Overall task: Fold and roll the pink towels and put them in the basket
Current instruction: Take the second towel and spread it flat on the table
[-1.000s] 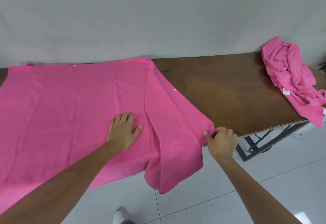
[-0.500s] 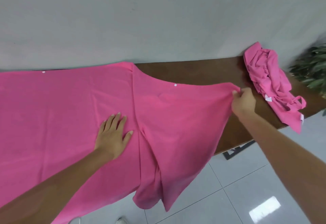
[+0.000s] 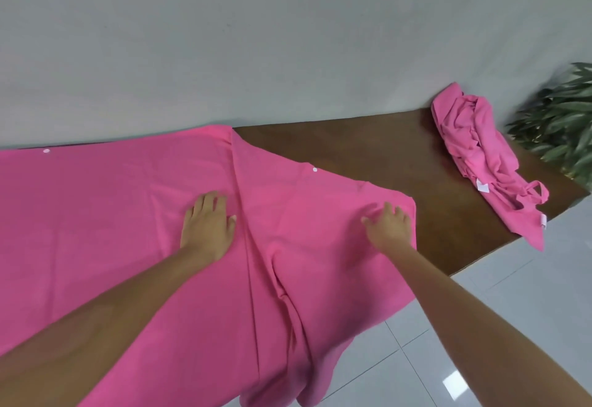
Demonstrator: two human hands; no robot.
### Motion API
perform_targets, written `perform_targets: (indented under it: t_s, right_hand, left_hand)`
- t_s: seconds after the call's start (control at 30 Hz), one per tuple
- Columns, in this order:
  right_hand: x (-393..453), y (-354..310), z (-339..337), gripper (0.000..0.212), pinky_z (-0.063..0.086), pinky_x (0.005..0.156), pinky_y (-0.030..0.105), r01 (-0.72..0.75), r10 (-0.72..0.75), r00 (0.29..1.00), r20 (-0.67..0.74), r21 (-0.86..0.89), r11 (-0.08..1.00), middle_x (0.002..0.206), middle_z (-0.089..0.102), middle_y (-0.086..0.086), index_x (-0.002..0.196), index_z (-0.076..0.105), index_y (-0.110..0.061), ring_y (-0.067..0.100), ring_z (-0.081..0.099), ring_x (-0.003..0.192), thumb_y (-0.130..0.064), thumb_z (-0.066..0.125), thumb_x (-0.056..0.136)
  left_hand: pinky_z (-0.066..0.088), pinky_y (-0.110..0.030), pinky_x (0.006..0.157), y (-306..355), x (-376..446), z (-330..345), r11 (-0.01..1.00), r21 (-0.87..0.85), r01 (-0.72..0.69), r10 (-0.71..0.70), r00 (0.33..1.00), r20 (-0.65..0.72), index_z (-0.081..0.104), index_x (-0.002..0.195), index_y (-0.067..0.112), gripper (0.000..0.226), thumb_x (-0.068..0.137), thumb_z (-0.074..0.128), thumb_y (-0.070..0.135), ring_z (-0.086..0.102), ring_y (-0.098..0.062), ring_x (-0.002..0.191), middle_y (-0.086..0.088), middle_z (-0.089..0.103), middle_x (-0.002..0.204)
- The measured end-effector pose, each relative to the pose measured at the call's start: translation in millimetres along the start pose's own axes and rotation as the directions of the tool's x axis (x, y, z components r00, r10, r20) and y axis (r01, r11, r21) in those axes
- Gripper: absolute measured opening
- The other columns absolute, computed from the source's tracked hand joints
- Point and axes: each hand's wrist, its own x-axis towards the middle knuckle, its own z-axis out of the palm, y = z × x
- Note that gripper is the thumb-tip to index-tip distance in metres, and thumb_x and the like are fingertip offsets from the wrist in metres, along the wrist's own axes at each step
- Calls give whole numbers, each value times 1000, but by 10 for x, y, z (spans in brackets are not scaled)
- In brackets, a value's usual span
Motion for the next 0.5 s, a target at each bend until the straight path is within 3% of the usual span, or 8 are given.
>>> perform_targets:
  t_s: [0.07, 0.13, 0.37, 0.5]
  right_hand:
    - [6, 26, 86, 82, 1, 125, 48, -10, 12, 999, 39, -38, 999, 166, 5, 22, 160, 6, -13, 38, -1, 154, -58, 40, 101]
    - [78, 53, 103, 80, -4, 124, 49, -43, 44, 997, 61, -19, 999, 166, -6, 20, 161, -2, -20, 38, -9, 153, -63, 30, 101]
    - [517, 106, 274, 77, -5, 125, 47, -18, 19, 999, 50, -19, 1000, 167, -9, 17, 161, 1, -24, 33, -9, 154, -68, 16, 99]
    - [922, 133, 287, 75, -4, 125, 45, 56, -56, 998, 5, -70, 996, 168, -6, 13, 161, 3, -27, 28, -7, 155, -67, 14, 99]
  left_hand:
    - [25, -49, 119, -41, 204, 6, 999, -30, 11, -10, 1000, 22, 35, 150, 8, 54, 102, 43, 32, 27, -33, 145, -15, 32, 157]
    - [19, -48, 122, -75, 387, 15, 999, -42, 20, -19, 999, 44, 29, 154, 8, 58, 103, 41, 33, 20, -33, 150, -15, 25, 161]
    - [13, -47, 124, -150, 947, 37, 995, -56, 79, -77, 996, 41, 20, 158, 13, 59, 106, 34, 36, 12, -30, 153, -12, 18, 165]
    - [9, -48, 124, -229, 1105, 144, 990, 8, 140, -140, 986, 86, 16, 160, 21, 64, 104, 26, 51, 7, -30, 154, -10, 11, 167]
